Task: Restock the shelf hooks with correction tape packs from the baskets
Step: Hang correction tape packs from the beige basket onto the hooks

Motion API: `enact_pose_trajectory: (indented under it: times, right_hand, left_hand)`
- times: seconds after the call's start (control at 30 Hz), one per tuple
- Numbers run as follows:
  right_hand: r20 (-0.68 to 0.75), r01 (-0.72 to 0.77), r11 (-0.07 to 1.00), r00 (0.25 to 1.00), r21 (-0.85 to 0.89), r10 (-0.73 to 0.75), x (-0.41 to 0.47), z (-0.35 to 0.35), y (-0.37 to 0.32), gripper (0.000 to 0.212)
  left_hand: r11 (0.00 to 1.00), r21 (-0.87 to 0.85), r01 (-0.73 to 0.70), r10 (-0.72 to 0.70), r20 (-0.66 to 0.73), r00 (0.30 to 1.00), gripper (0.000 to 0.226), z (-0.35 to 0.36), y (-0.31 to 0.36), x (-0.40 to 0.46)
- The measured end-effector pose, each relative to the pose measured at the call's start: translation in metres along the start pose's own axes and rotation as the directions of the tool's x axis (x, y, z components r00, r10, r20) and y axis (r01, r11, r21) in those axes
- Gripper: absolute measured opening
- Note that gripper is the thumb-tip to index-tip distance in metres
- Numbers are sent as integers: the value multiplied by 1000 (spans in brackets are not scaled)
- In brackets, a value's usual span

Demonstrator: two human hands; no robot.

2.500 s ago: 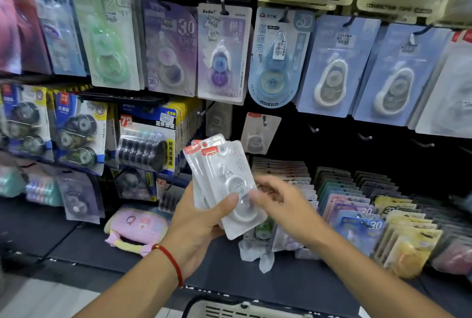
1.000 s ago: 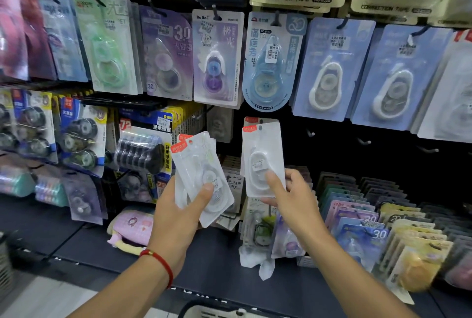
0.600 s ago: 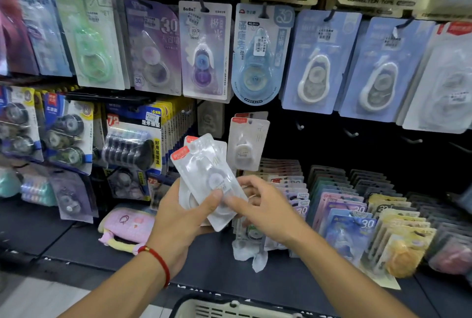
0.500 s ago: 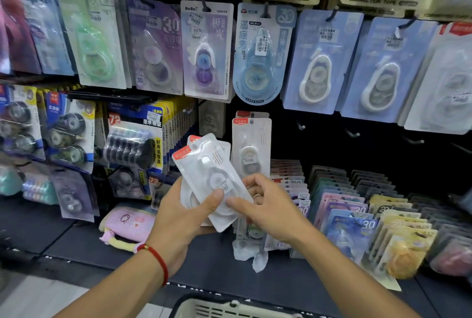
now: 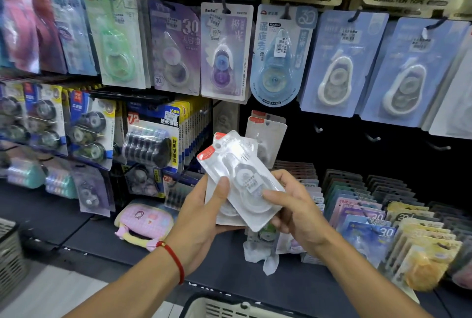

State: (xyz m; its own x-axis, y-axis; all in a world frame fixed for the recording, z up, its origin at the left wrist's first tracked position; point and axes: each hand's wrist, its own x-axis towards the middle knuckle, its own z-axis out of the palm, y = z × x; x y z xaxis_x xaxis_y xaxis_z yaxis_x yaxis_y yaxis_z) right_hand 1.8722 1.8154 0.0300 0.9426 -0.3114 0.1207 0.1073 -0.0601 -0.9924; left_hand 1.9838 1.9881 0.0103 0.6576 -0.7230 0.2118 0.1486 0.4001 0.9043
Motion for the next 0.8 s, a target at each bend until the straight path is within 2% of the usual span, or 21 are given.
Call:
enact_pose_trajectory:
  times: [0.13, 0.3, 0.43, 0.47, 0.57, 0.67, 0.8]
  right_hand:
    - [-41, 23, 998, 999, 60, -21, 0, -1, -2, 35]
    - [-88, 4, 986, 996, 164, 11, -2, -2, -3, 33]
    - [-202, 83, 942, 979, 325, -16, 1, -7, -7, 26]
    - [-240, 116, 945, 970, 305, -42, 1, -10, -10, 23]
    - [-344, 207, 973, 925, 99, -162, 2, -17, -12, 20]
    - [-401, 226, 971, 885, -77, -238, 2, -16, -10, 14]
    - [-426, 209, 972, 874, -108, -235, 0, -8, -4, 22]
  left_hand:
    - [999, 28, -32, 32, -23, 999, 45, 0, 2, 2]
    - [998, 57, -37, 38, -23, 999, 39, -1, 3, 1]
    - [1000, -1, 8, -8, 13, 1000, 35, -4, 7, 0]
    - [1000, -5, 10, -10, -2, 1000, 34, -6, 8, 1]
    - [1000, -17, 20, -21, -61, 998, 30, -9, 8, 1]
    - [999, -26, 36, -38, -92, 995, 30, -11, 9, 2]
    - [999, -30, 44, -47, -110, 993, 30, -9, 10, 2]
